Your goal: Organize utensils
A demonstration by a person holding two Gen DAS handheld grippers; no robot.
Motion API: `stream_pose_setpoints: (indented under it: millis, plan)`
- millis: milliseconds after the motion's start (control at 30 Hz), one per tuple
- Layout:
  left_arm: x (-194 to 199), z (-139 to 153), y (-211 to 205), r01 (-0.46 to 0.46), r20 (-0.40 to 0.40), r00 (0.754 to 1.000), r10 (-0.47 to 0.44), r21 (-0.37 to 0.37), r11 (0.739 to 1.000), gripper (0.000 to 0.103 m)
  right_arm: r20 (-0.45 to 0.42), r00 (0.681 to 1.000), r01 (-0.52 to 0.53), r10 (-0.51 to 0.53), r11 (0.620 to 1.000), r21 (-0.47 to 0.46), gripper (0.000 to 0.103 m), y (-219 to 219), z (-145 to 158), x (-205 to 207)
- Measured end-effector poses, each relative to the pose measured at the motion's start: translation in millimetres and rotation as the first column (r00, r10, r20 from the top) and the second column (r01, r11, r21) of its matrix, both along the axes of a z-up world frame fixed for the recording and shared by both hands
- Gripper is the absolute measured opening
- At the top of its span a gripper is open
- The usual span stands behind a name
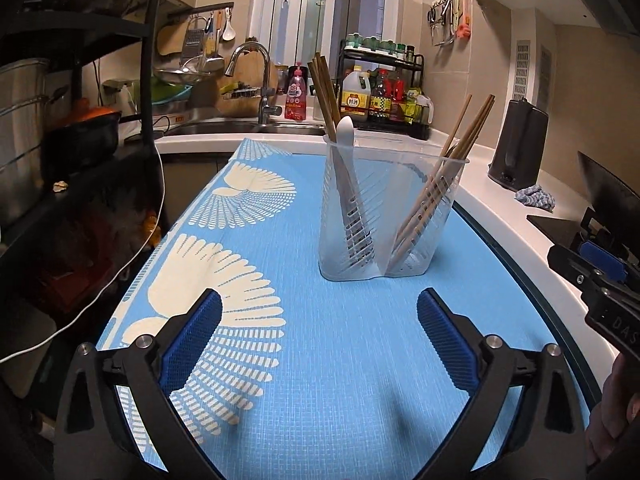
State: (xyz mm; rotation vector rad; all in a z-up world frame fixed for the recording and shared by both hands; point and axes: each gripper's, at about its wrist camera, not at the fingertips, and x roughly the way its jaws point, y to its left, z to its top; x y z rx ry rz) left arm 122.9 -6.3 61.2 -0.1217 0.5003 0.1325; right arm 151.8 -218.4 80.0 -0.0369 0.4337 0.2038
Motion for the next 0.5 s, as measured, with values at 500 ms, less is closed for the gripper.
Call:
stream_pose_setpoints:
  millis: [500]
  plan:
    - [-6.5, 4.1, -8.9, 0.017, 0.012, 1.0, -0.017, 0.01, 1.0, 0.095, 0.017, 1.0, 0.005, -0.004, 1.0, -0.021, 0.073, 2.7, -0.2, -2.9]
